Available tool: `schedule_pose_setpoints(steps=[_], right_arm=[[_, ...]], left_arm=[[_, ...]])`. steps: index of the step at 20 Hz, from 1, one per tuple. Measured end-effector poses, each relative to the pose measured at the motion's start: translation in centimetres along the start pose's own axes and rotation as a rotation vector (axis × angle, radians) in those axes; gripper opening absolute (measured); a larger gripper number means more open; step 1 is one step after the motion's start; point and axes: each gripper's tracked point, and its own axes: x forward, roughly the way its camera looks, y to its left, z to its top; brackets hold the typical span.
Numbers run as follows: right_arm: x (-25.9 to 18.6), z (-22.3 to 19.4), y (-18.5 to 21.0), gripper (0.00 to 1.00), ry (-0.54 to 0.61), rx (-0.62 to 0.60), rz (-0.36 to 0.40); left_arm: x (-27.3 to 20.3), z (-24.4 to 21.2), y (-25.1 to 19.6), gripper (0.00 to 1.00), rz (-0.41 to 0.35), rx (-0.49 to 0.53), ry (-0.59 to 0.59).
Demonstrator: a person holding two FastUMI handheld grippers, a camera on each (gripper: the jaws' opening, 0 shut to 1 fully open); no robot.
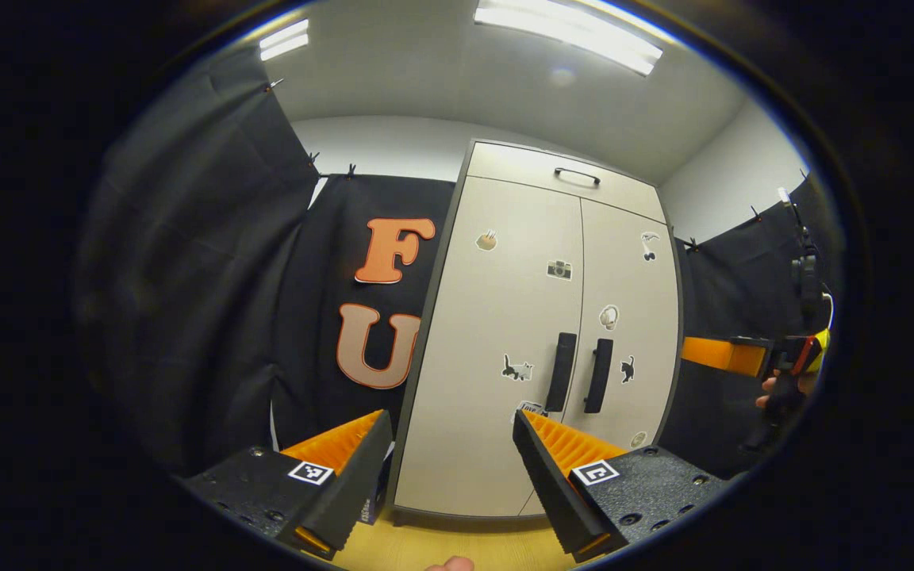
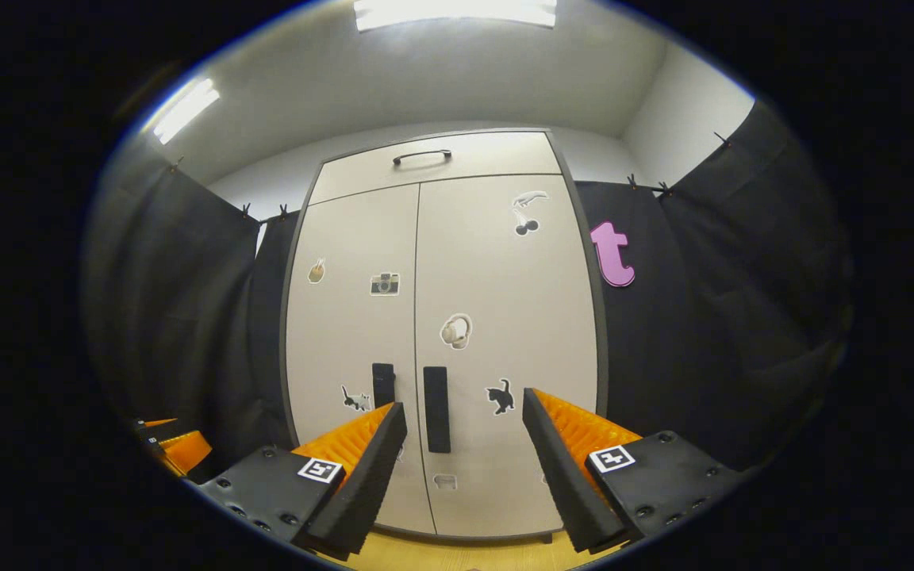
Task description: Open the right door of the double-door shoe cabinet with the right hand, and open the left door with the left hand.
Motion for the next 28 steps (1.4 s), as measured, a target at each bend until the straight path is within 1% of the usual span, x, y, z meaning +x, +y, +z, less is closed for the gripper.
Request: schedule_pose_setpoints(steps=[3,6,8,12,15,18,19,20,21,22,23,27,28], right_arm=[[3.6,0.2,1.8,0.97,0.015,0.04,0.044],[7.3,0.0,1.9,0.97,0.014,0.036,0.027],[9.7,-0.9,2.0,0.97,0.027,0.018,0.017],[13.3,-5.2,1.4,0.97,0.13,0.006,-0.021],[14.8,-7.9,0.8,0.98,0.181,0.005,-0.05],[15.8,-9.8,0.1,0.98,0.22,-0.003,-0.084],[15.8,-9.4,0.0,0.98,0.194,-0.013,-0.094],[16.2,-9.2,-0.1,0.95,0.174,-0.034,-0.107],[16.0,-9.1,-0.2,0.89,0.164,-0.056,-0.121],[16.0,-9.2,-0.4,0.95,0.164,-0.067,-0.133],[15.9,-9.1,-0.2,0.95,0.161,-0.067,-0.135],[16.0,-9.2,0.1,0.92,0.157,-0.047,-0.137],[16.0,-9.3,0.2,0.88,0.157,-0.047,-0.136]], left_arm=[[-0.4,0.1,0.8,0.94,0.019,0.003,-0.008],[-0.6,0.2,1.5,0.94,0.044,0.016,-0.014],[-0.7,0.2,2.0,0.94,0.058,0.02,-0.018],[-0.7,0.4,2.9,0.94,0.082,0.035,-0.029],[-0.7,0.6,3.2,0.94,0.089,0.048,-0.038],[-0.4,0.1,2.8,0.94,0.076,0.047,-0.033],[-0.3,0.0,2.7,0.94,0.073,0.049,-0.032],[-0.3,-0.1,2.7,0.94,0.072,0.051,-0.033],[-0.2,-0.1,2.6,0.94,0.072,0.051,-0.032],[-0.2,-0.3,2.4,0.94,0.067,0.05,-0.031],[-0.2,-0.3,2.2,0.94,0.061,0.048,-0.031],[-0.3,-0.1,1.9,0.94,0.044,0.038,-0.037],[-0.5,0.0,1.9,0.94,0.044,0.038,-0.04]])
